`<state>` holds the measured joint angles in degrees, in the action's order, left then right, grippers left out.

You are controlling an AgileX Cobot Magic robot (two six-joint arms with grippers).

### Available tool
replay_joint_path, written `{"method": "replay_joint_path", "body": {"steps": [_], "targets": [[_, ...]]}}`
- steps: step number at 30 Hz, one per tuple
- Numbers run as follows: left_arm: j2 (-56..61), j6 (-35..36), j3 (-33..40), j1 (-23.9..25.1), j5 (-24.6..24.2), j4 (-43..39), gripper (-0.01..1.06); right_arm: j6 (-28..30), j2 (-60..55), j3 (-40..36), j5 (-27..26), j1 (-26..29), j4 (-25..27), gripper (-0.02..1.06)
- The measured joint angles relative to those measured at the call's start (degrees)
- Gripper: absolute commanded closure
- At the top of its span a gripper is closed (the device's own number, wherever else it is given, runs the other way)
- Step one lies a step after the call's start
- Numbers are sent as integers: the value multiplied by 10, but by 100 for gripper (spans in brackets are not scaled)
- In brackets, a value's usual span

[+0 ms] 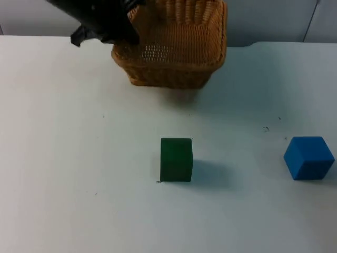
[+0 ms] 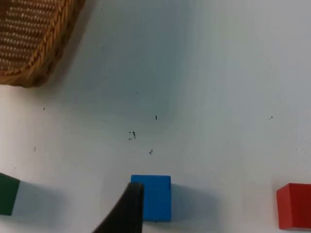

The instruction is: Pick up the basket with the left hand and place the blue cube into the basket with the right hand.

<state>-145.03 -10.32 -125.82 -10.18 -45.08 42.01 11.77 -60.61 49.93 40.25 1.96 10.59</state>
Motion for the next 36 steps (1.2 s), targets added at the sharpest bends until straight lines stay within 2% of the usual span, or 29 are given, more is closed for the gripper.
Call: {"method": "replay_joint_path", "body": {"steps": [4, 9, 12, 14, 15, 16, 18, 19, 22, 23, 27, 29, 32, 36], "targets": [[47, 44, 20, 1, -15, -47, 105, 0, 0, 0, 0, 0, 0, 0], [83, 54, 71, 2, -17, -47, 105, 0, 0, 0, 0, 0, 0, 0], [129, 52, 162, 7, 13, -22, 105, 0, 0, 0, 0, 0, 0, 0], [168, 28, 242, 13, 48, 6, 105, 0, 0, 0, 0, 0, 0, 0], [168, 28, 242, 13, 48, 6, 105, 0, 0, 0, 0, 0, 0, 0], [202, 3, 295, 17, 74, 35, 105, 0, 0, 0, 0, 0, 0, 0], [246, -45, 369, 29, 95, 73, 105, 0, 0, 0, 0, 0, 0, 0], [246, -45, 369, 29, 95, 73, 105, 0, 0, 0, 0, 0, 0, 0], [318, -102, 472, 54, 110, 102, 105, 0, 0, 0, 0, 0, 7, 0], [318, -102, 472, 54, 110, 102, 105, 0, 0, 0, 0, 0, 7, 0], [400, -138, 577, 84, 137, 107, 105, 5, 0, 0, 2, 0, 41, 2], [422, -147, 603, 89, 145, 108, 105, 6, 0, 0, 3, 0, 43, 2], [475, -172, 659, 102, 153, 113, 105, 6, 0, 0, 3, -20, 43, 2], [509, -188, 687, 104, 151, 117, 105, -2, -4, 0, 0, -53, 41, 2]]}}
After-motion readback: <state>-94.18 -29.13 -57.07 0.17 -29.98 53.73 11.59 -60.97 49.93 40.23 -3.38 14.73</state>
